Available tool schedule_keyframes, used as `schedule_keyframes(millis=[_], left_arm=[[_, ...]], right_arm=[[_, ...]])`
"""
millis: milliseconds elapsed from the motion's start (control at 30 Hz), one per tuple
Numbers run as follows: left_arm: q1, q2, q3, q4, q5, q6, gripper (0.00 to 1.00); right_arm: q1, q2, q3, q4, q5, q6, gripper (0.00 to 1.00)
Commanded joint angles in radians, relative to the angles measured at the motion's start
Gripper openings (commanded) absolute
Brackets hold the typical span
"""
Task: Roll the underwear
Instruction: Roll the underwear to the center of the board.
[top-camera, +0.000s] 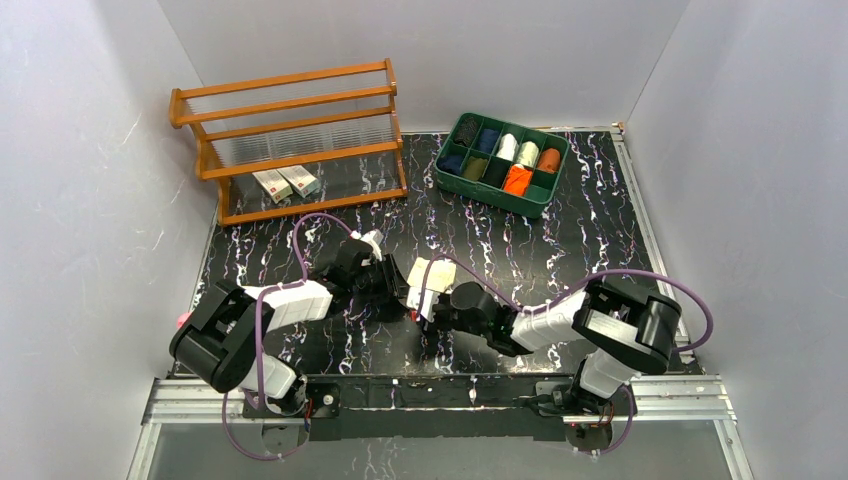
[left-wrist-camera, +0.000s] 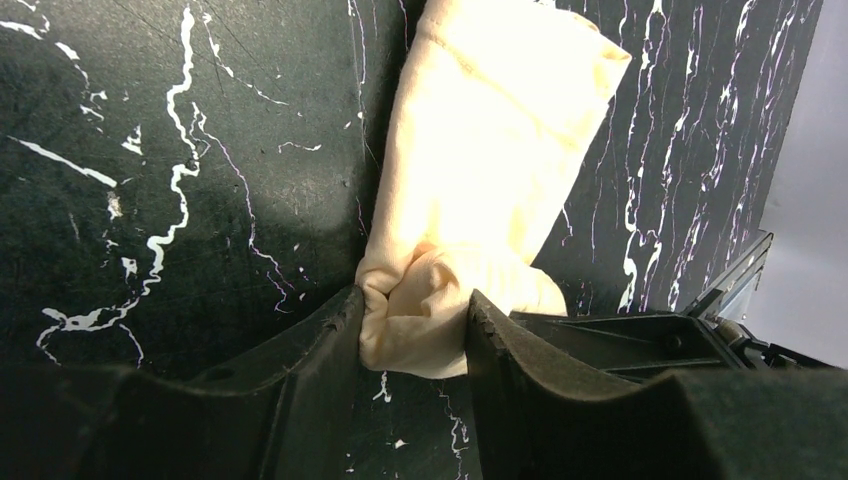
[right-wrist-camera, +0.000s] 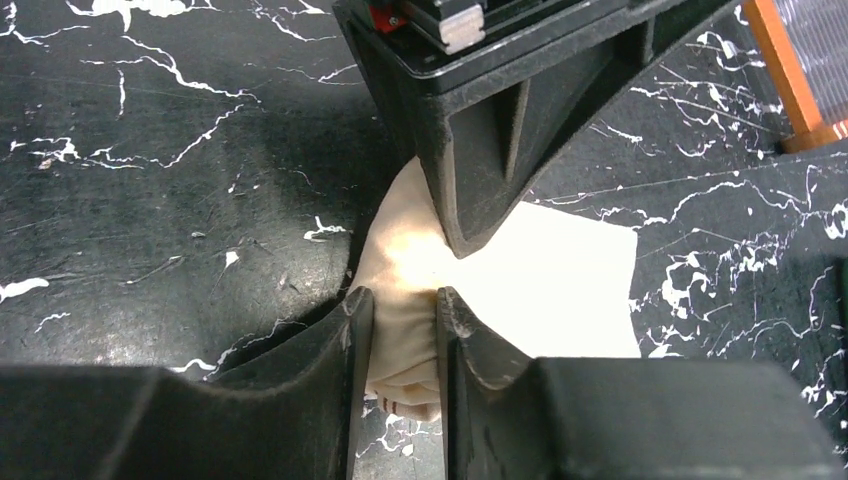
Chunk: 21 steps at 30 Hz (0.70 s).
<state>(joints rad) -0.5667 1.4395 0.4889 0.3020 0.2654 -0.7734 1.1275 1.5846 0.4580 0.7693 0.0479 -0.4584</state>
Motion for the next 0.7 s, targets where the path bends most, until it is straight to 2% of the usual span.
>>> schedule_keyframes(millis=[0,33,100,167,367,433,533,667], left_arm=[[0.004,0.016,-0.048,-0.226,-0.091,0.052,0.41],[0.004,0.016,-0.047,-0.226,-0.091,0.052,0.41],[0.004,0.018,-0.046,-0.225,-0.087,0.053,0.41],[0.004,0.02,-0.046,-0.224,-0.085,0.054,0.41],[0.004,0.015,-0.048,-0.222,-0.083,0.054,0.41],[0.004,0.012,-0.05,-0.223,-0.082,0.054,0.41],[0.004,0.009,-0.05,-0.222,-0.083,0.054,0.41],[0.004,0.015,-0.047,-0.216,-0.078,0.055,0.41]], right_arm=[[-0.001,0.032,-0.041,-0.021,0.082,0.089,0.49],[0.0,0.025,-0.046,-0.02,0.08,0.101,0.56],[-0.001,0.01,-0.051,-0.028,0.069,0.11,0.6],[-0.001,-0.001,-0.044,-0.05,0.065,0.11,0.6],[0.0,0.008,-0.036,-0.052,0.087,0.097,0.47],[0.0,0.028,-0.03,-0.057,0.092,0.09,0.49],[0.001,0.047,-0.033,-0.045,0.094,0.083,0.58],[0.0,0.061,-0.03,-0.039,0.106,0.067,0.59]])
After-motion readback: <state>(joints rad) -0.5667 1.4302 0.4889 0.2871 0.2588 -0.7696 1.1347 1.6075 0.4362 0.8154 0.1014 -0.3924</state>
